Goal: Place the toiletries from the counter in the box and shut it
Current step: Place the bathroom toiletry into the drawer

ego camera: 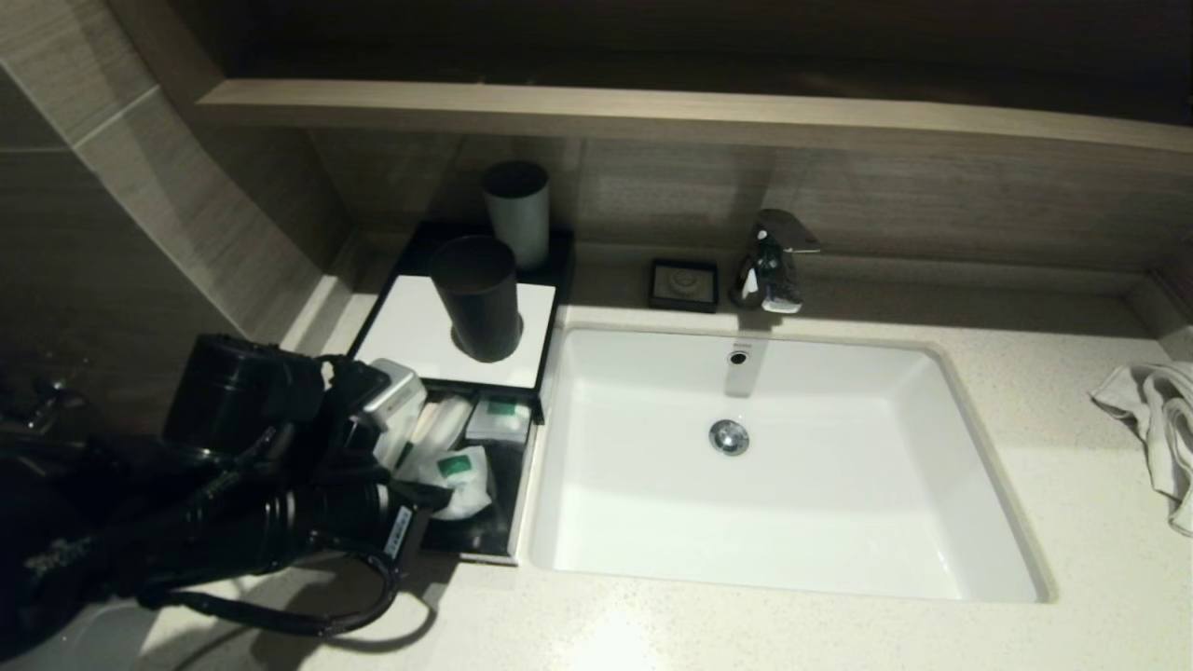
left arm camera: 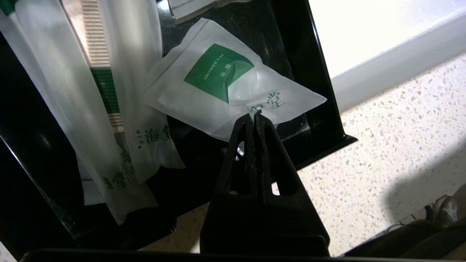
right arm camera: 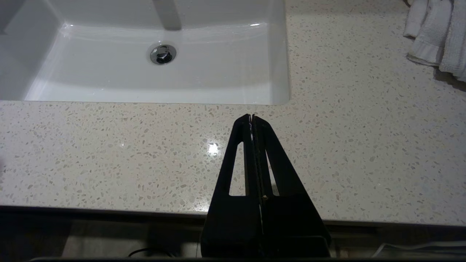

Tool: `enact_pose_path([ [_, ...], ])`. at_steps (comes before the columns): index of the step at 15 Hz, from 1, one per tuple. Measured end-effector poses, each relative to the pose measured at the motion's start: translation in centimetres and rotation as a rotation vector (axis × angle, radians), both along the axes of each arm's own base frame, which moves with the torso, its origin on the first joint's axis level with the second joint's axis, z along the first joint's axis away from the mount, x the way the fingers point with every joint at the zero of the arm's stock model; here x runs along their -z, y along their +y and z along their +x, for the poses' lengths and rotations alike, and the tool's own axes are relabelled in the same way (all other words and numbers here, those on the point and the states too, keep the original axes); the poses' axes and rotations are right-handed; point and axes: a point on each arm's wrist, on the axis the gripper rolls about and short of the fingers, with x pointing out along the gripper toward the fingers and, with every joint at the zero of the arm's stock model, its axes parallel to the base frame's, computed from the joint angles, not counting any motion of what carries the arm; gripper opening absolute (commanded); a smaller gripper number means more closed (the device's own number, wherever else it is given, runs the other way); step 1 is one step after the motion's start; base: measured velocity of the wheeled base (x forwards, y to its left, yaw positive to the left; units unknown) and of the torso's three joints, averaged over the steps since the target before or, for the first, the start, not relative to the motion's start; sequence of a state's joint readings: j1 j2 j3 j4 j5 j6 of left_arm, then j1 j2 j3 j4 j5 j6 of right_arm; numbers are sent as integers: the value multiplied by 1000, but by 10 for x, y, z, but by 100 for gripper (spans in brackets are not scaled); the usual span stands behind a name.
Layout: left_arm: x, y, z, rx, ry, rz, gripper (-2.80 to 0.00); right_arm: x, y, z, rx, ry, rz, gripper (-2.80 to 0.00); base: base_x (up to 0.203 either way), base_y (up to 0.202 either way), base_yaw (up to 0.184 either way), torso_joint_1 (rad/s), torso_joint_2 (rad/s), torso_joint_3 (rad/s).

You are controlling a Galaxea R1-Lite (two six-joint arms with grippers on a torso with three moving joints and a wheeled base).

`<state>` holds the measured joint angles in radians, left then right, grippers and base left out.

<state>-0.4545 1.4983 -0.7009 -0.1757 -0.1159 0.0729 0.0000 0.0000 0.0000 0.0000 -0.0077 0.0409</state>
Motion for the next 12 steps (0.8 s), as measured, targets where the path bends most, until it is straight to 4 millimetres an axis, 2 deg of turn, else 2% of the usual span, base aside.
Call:
enact_pose_path([
  [1, 1, -1, 1, 2, -11, 1, -23, 0, 0, 0, 0, 0, 0, -280, 0, 0, 0, 0, 0, 0],
  [2, 2, -3, 2, 7, -17, 4, 0, 0, 0, 0, 0, 0, 0, -280, 0, 0, 0, 0, 0, 0],
  [8, 5, -7, 5, 17, -23, 2, 0, 0, 0, 0, 0, 0, 0, -280, 0, 0, 0, 0, 0, 0],
  [12, -8, -5, 1, 6, -74, -30, 0, 0, 0, 0, 0, 0, 0, -280, 0, 0, 0, 0, 0, 0],
])
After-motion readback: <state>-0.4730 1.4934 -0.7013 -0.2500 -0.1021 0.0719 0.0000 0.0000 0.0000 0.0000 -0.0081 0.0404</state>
